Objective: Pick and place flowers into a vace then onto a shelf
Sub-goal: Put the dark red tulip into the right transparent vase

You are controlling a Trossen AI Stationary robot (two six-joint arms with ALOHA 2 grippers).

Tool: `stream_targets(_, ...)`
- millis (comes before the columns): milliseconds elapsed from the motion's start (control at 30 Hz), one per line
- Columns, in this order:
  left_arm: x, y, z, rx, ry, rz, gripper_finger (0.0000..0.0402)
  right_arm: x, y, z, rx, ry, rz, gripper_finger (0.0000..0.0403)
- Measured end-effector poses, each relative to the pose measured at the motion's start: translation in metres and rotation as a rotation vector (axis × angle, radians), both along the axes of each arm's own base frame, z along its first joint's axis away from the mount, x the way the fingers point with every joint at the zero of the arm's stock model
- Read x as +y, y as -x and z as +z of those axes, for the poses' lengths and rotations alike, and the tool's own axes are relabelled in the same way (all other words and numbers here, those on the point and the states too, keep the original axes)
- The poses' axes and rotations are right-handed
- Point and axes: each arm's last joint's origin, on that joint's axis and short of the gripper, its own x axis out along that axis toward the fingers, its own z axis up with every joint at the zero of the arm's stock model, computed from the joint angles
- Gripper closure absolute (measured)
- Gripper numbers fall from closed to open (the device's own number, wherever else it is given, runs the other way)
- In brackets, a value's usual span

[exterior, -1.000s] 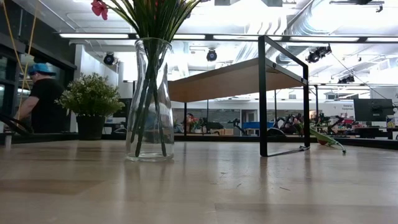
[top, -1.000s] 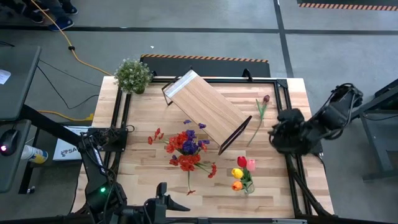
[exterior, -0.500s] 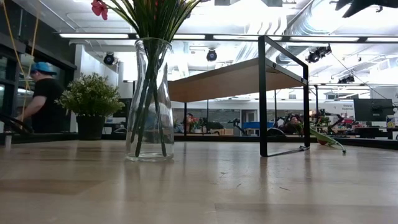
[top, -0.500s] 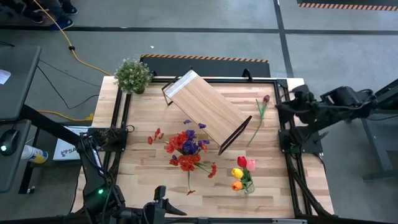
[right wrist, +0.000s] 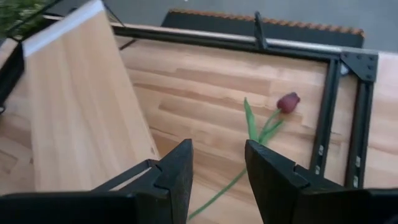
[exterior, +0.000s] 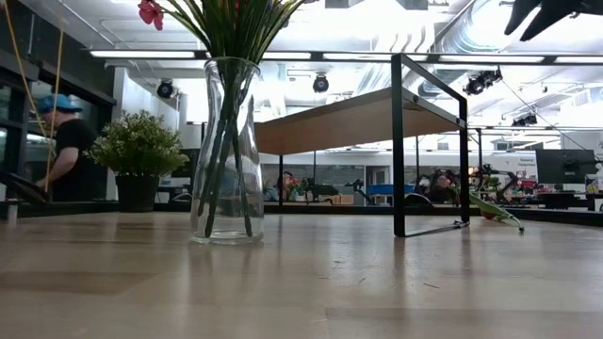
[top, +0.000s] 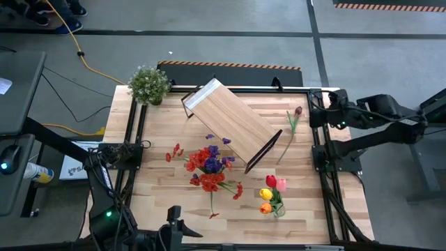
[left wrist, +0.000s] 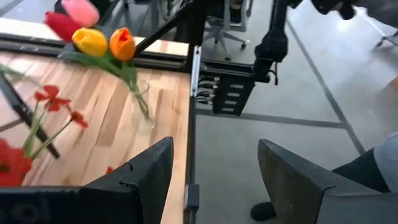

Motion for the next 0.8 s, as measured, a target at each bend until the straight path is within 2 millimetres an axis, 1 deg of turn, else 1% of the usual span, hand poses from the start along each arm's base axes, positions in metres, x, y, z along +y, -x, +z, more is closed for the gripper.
stream_targets(100,0.003,0.001,-0.003,0.022,-0.014,0.028,0.0135,-0.004,-0.006,-0.002,0.032,-0.037,-0.024,0.0265)
stream_targets(367,0.006,0.003,-0.006,0.034,-0.039,0.068,0.0135,-0.019,-0.028,-0.009,0.149,-0.081,-0.015,0.0265)
stream_targets(600,0.006,0.003,-0.006,0.035,-0.046,0.071,0.0135,-0.041,-0.038,-0.015,0.227,-0.145,-0.036,0.0265)
stream_targets(800,0.006,0.003,-0.006,0.036,-0.027,0.081,0.0135,-0.063,-0.047,-0.018,0.206,-0.196,-0.021,0.0265)
